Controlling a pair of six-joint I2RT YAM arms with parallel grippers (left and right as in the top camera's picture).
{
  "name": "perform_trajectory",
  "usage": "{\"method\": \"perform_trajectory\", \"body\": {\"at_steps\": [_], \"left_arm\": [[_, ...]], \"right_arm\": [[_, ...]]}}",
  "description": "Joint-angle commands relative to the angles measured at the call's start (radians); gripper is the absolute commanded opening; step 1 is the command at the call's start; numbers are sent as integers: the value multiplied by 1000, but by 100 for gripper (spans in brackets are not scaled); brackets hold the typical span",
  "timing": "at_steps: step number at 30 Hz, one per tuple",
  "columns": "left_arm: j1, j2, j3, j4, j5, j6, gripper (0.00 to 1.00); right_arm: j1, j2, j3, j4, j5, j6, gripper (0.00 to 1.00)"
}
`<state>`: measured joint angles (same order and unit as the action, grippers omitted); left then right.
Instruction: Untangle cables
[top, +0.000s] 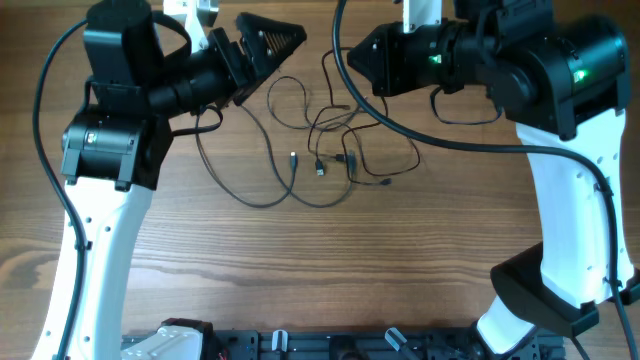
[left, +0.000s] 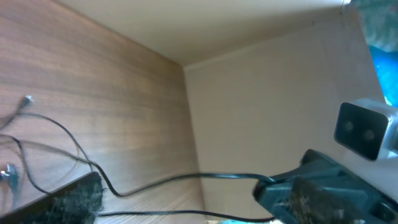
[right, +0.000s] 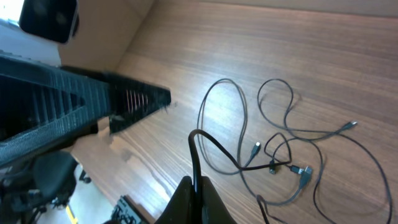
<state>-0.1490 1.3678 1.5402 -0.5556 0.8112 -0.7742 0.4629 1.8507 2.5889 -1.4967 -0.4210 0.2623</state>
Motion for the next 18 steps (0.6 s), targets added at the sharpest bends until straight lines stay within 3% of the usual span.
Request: {"method": "perform_trajectory", "body": {"at_steps": [1, 5, 10, 13, 16, 18], "left_arm": [[-14, -5, 11, -80, -16, 441, 88], [-45, -5, 11, -143, -16, 743, 90], [-113, -5, 11, -182, -16, 1065, 84], [-131, -4, 11, -155, -25, 1085, 86], [-131, -3, 11, -105, -27, 1073, 77], [-131, -3, 11, -61, -27, 1025, 76]], "right_arm": [[-2, 9, 1, -8, -45, -24, 4], [-2, 9, 1, -27, -52, -23, 4], [-2, 10, 1, -38, -52, -22, 4], [-2, 11, 1, -38, -65, 3, 4], [-2, 14, 1, -37, -154, 3, 4], [-2, 27, 1, -46, -157, 3, 4]]}}
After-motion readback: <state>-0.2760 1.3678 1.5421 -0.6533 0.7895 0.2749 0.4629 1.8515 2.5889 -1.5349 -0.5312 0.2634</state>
